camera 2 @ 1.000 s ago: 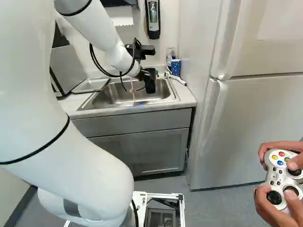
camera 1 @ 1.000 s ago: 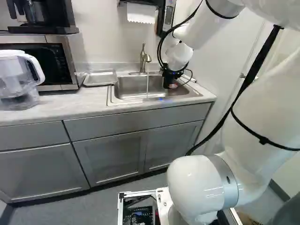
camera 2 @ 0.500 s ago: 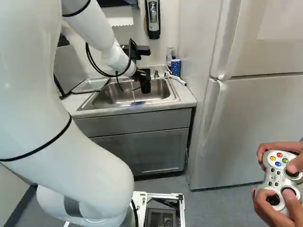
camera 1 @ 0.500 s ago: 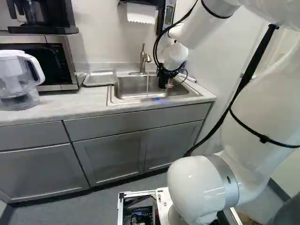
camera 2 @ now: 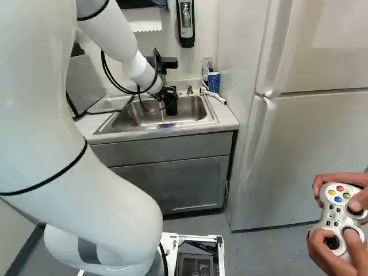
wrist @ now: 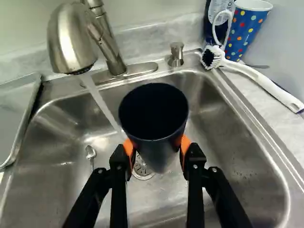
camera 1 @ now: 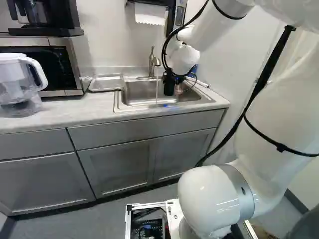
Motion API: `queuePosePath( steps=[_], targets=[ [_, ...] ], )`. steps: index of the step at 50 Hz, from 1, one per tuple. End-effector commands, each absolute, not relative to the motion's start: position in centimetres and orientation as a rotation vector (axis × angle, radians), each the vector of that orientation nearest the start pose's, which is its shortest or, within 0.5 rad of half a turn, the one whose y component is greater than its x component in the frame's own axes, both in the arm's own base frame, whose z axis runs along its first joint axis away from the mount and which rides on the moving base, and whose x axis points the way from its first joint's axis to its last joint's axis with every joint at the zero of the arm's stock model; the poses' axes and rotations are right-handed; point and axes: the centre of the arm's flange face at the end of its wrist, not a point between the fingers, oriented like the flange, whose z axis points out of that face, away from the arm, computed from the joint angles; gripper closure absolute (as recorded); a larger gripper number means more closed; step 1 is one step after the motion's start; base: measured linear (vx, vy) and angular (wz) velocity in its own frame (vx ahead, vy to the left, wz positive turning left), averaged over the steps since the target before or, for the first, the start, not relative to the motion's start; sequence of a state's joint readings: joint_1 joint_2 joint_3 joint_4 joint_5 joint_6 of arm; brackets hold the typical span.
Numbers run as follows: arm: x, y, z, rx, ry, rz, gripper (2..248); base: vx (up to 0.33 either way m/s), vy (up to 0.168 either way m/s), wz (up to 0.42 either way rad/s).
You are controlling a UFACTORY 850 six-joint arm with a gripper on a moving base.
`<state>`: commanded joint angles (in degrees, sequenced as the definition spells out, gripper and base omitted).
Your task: Rinse the cup and place it in the tray
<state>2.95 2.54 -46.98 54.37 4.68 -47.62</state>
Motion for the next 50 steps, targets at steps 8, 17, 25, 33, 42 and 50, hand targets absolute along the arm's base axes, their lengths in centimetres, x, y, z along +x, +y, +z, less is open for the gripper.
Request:
queuePosePath(
  steps=[8,17,25,33,42,50],
  targets=[
    [47.4,2.1,53.5,-2.809,0.077,-1.349,136,0.0,0.0,0.0],
    [47.3,2.3,53.3,-2.816,0.008,-1.313,136,0.0,0.0,0.0],
    [47.3,2.6,53.2,-2.824,-0.058,-1.281,136,0.0,0.0,0.0],
    [47.3,2.7,53.1,-2.834,-0.136,-1.248,136,0.0,0.0,0.0],
    [47.4,2.9,52.9,-2.846,-0.23,-1.212,136,0.0,0.0,0.0],
    [47.9,3.1,52.8,-2.854,-0.271,-1.199,136,0.0,0.0,0.0]
  ],
)
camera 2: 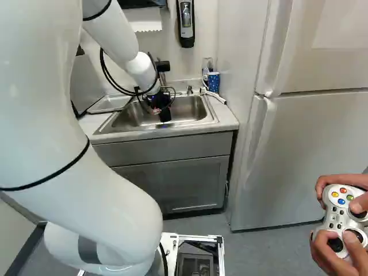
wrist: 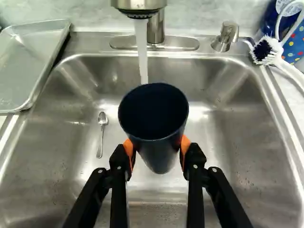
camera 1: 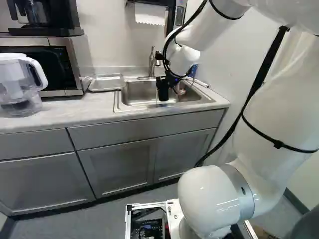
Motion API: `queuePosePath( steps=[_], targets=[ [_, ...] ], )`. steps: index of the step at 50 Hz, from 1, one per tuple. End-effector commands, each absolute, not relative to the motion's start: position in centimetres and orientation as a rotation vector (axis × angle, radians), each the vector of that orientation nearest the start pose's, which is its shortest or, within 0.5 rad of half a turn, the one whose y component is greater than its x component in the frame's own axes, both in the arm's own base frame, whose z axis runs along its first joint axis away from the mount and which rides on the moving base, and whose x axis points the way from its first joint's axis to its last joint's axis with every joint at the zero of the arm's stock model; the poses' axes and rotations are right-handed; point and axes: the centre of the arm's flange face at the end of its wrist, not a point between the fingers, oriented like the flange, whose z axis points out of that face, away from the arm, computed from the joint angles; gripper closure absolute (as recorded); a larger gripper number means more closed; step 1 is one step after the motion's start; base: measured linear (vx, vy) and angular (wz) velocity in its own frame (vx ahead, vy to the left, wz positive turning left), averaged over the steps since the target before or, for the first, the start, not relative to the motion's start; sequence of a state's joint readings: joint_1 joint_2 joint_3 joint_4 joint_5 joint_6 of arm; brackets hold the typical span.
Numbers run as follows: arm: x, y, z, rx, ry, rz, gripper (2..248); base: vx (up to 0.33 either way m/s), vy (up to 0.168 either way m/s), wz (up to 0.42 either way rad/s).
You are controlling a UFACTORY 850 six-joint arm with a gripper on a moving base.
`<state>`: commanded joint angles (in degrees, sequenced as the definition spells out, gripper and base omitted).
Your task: Rinse the cup and place it in the tray
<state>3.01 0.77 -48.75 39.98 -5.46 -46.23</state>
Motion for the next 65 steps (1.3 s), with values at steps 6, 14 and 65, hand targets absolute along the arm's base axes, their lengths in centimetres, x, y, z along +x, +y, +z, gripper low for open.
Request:
queuePosePath(
  steps=[6,14,65],
  targets=[
    [48.5,3.1,52.8,-2.854,-0.246,-1.194,136,0.0,0.0,0.0],
    [49.2,3.2,52.8,-2.849,-0.194,-1.185,136,0.0,0.0,0.0],
    [52.1,6.0,52.7,-2.779,0.101,-1.121,136,0.0,0.0,0.0]
  ],
)
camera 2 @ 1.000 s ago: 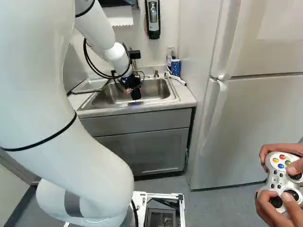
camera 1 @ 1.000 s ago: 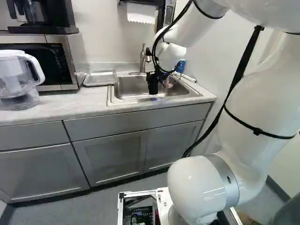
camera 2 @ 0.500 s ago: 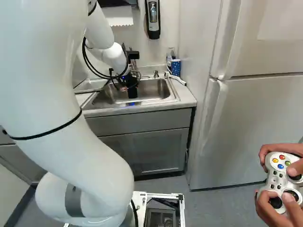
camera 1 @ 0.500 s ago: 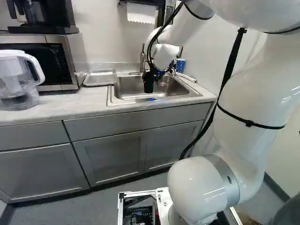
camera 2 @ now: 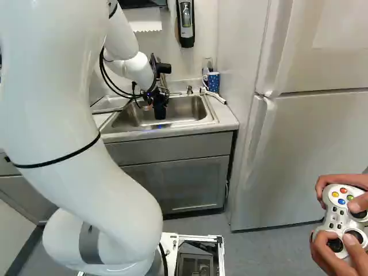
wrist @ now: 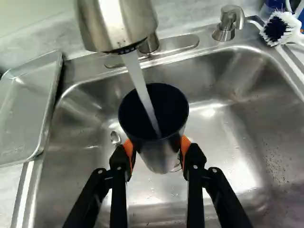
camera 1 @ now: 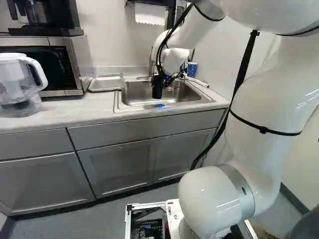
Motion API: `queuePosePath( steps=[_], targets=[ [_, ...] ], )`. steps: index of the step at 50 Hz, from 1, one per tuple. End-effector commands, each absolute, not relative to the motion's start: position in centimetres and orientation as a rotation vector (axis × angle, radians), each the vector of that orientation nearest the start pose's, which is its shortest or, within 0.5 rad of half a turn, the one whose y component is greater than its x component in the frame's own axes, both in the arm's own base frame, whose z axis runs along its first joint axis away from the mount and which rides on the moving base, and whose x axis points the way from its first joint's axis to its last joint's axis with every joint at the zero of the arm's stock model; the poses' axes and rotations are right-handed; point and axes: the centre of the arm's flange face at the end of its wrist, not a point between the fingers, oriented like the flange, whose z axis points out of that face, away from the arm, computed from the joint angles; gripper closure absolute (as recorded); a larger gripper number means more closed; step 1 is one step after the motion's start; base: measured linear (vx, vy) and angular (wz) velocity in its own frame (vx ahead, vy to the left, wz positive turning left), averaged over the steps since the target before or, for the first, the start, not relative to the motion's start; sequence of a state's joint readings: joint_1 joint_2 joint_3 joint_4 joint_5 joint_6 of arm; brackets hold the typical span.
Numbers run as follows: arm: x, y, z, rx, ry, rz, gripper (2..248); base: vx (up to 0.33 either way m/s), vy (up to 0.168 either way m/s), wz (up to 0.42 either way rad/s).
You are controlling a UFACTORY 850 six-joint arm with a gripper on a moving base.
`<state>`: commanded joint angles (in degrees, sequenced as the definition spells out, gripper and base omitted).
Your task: Rinse the cup and place it in the tray
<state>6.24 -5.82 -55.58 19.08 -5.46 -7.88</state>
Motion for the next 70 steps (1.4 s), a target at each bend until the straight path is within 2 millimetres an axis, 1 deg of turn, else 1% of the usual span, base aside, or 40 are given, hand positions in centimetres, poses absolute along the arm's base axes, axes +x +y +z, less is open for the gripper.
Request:
queuePosePath(
  steps=[4,17,27,70],
  targets=[
    [52.3,6.2,52.7,-2.774,0.122,-1.117,136,0.0,0.0,0.0],
    [52.9,7.1,52.7,-2.802,-0.01,-1.134,136,0.0,0.0,0.0],
    [52.9,7.2,52.7,-2.823,-0.094,-1.147,136,0.0,0.0,0.0],
    [52.9,7.2,52.7,-2.825,-0.1,-1.148,136,0.0,0.0,0.0]
  ],
)
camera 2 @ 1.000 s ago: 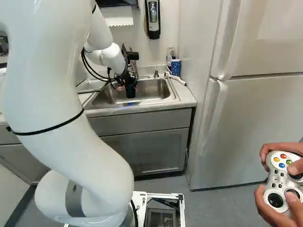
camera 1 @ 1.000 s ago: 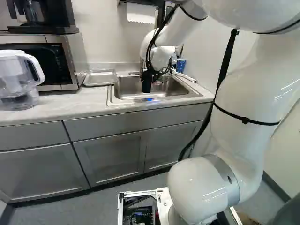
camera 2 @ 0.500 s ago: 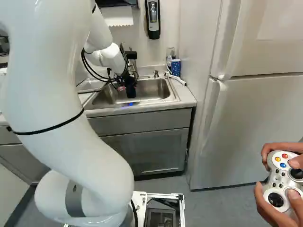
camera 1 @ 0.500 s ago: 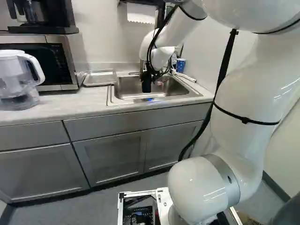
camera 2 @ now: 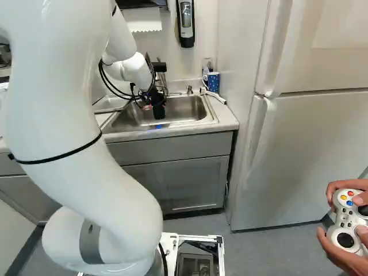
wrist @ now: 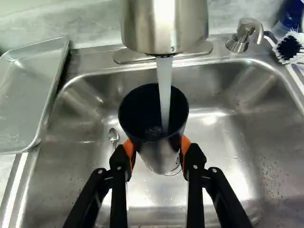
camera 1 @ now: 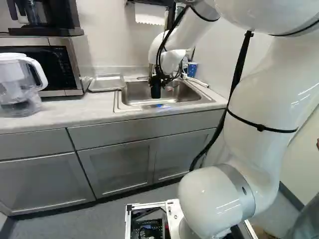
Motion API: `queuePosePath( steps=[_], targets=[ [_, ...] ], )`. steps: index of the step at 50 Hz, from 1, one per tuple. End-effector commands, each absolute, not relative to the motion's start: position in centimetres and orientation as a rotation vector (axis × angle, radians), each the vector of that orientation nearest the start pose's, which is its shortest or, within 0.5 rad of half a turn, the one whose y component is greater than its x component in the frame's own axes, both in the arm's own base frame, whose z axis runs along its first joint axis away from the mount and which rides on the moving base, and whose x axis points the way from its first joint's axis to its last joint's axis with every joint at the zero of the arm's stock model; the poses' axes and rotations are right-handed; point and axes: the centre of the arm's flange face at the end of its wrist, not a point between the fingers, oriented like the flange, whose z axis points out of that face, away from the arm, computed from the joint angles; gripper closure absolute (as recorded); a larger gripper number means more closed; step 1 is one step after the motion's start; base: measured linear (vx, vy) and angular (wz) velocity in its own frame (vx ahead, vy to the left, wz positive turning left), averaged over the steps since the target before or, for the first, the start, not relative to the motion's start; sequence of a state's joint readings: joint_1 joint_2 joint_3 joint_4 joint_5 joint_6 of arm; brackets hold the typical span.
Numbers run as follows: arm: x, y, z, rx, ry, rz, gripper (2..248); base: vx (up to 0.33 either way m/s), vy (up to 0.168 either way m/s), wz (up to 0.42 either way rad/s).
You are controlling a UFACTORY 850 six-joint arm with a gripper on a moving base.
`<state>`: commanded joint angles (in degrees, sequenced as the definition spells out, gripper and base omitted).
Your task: Rinse the cup and place it in the tray
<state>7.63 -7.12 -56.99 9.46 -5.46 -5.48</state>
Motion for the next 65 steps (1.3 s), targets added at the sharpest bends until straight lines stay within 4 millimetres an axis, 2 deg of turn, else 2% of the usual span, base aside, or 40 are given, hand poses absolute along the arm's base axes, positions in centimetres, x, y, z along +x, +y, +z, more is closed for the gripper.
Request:
queuePosePath(
  steps=[65],
  targets=[
    [52.89,7.23,52.69,-2.825,-0.1,-1.148,136,0.0,0.0,0.0]
  ],
)
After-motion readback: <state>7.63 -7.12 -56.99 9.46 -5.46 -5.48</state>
